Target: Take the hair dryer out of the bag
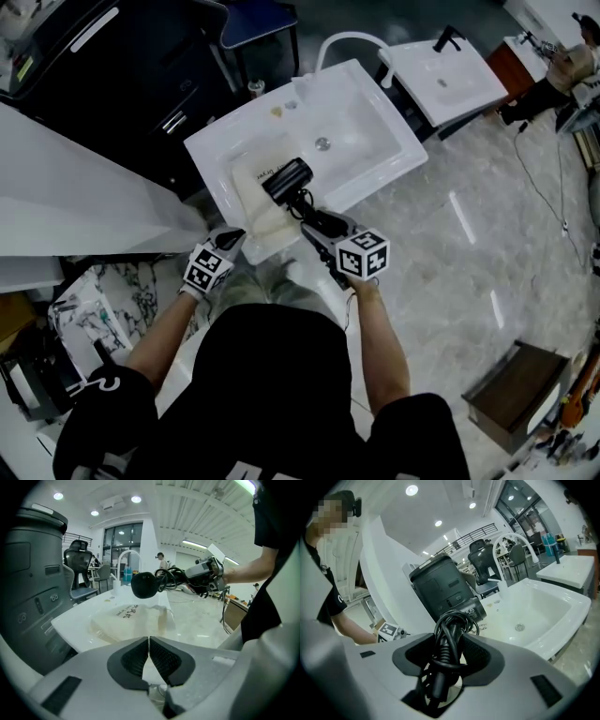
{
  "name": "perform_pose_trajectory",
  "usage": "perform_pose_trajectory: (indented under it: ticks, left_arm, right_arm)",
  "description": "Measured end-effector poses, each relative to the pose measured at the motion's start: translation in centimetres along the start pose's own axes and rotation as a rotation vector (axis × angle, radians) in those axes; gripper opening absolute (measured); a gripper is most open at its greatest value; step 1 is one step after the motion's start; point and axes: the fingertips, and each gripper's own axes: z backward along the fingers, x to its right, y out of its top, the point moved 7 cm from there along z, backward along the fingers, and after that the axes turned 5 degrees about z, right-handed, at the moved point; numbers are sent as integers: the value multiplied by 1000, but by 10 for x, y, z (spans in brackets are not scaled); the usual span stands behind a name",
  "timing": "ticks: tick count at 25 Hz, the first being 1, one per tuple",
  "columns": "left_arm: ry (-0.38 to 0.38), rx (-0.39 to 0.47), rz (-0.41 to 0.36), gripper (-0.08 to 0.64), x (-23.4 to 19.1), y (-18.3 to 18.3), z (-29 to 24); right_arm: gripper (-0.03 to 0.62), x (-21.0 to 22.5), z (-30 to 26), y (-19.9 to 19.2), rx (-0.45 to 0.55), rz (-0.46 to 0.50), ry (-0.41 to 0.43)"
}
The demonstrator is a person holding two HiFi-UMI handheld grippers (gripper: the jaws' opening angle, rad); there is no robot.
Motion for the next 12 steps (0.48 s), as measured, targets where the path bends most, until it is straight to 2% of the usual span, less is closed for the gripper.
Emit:
perform_pose_trajectory:
  ticks: [12]
  left_arm:
    - [107, 23, 111, 6, -18, -30, 39]
  right_arm:
    - [189, -4, -127, 12, -92, 35, 33]
